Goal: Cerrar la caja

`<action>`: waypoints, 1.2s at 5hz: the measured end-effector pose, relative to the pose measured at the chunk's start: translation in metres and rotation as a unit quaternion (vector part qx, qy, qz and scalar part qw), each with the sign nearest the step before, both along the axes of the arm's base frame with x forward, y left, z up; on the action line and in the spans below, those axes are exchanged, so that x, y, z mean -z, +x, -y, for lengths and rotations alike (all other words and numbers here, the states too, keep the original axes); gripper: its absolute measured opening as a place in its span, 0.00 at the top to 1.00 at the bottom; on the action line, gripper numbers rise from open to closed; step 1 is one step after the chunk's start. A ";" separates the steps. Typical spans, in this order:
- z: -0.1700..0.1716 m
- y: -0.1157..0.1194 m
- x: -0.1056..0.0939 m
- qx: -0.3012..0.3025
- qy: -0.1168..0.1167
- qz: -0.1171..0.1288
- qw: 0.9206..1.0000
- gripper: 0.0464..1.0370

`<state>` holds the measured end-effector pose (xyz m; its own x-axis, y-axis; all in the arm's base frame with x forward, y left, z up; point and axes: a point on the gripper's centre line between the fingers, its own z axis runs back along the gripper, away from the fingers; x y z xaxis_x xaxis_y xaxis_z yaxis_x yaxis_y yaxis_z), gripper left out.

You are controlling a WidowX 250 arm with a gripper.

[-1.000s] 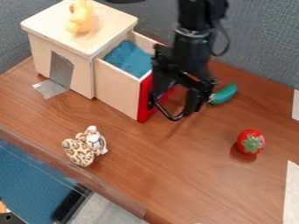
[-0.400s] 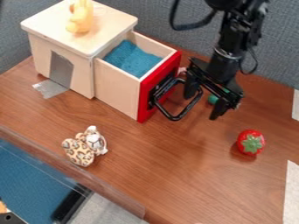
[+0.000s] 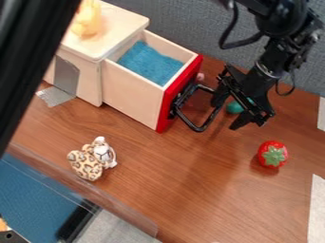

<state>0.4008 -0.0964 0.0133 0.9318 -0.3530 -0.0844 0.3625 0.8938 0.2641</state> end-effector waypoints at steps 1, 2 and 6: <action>-0.006 0.000 0.000 0.005 0.019 -0.003 1.000 0.60; -0.016 -0.005 -0.003 -0.002 0.015 -0.002 1.000 0.74; -0.027 -0.021 -0.030 -0.024 -0.013 0.016 1.000 0.03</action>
